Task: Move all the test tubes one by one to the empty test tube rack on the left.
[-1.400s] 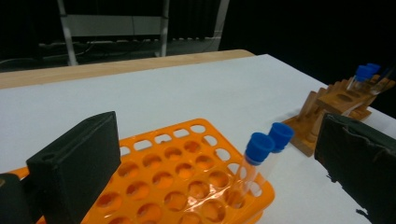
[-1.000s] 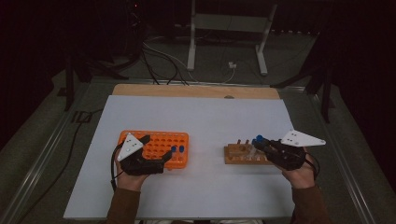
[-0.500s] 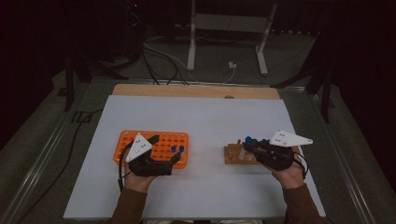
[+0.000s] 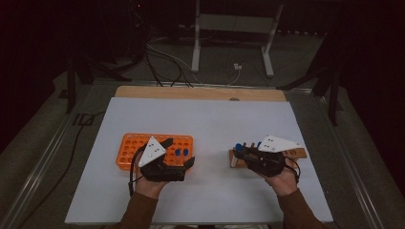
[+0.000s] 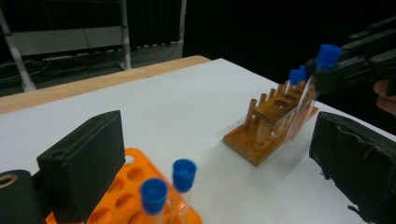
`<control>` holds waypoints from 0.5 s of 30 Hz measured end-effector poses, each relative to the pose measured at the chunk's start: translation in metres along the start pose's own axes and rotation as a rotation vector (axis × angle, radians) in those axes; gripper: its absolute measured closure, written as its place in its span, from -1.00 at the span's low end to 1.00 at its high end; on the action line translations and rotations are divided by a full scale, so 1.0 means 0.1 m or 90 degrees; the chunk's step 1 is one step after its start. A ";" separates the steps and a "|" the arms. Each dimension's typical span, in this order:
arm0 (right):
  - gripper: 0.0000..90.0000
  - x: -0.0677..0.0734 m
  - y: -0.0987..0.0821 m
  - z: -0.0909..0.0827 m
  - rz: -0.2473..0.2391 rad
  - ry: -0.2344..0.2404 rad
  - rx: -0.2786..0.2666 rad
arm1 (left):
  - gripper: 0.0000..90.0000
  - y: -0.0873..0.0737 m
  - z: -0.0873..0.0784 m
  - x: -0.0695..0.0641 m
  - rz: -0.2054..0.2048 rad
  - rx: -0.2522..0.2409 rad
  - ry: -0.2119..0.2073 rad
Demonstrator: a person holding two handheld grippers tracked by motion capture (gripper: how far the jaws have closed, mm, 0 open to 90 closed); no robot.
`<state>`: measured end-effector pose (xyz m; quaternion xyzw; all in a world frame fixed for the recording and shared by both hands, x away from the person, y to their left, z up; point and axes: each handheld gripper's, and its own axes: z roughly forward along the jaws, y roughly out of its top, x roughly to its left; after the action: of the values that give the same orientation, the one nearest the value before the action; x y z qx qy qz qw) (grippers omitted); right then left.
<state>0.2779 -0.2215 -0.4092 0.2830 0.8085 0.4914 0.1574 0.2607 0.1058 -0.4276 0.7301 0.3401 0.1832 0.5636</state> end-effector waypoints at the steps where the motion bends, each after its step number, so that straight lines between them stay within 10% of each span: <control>1: 0.70 0.01 0.01 0.02 0.000 0.004 0.000 | -0.90 0.00 0.01 -0.02 0.001 0.000 -0.003; 15: 0.70 0.17 0.13 0.20 -0.006 0.037 -0.007 | -0.73 0.00 0.30 -0.33 0.032 0.033 -0.060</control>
<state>0.2784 -0.1924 -0.4063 0.2638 0.8114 0.5032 0.1375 0.2566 0.0617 -0.4325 0.7607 0.2993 0.1535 0.5552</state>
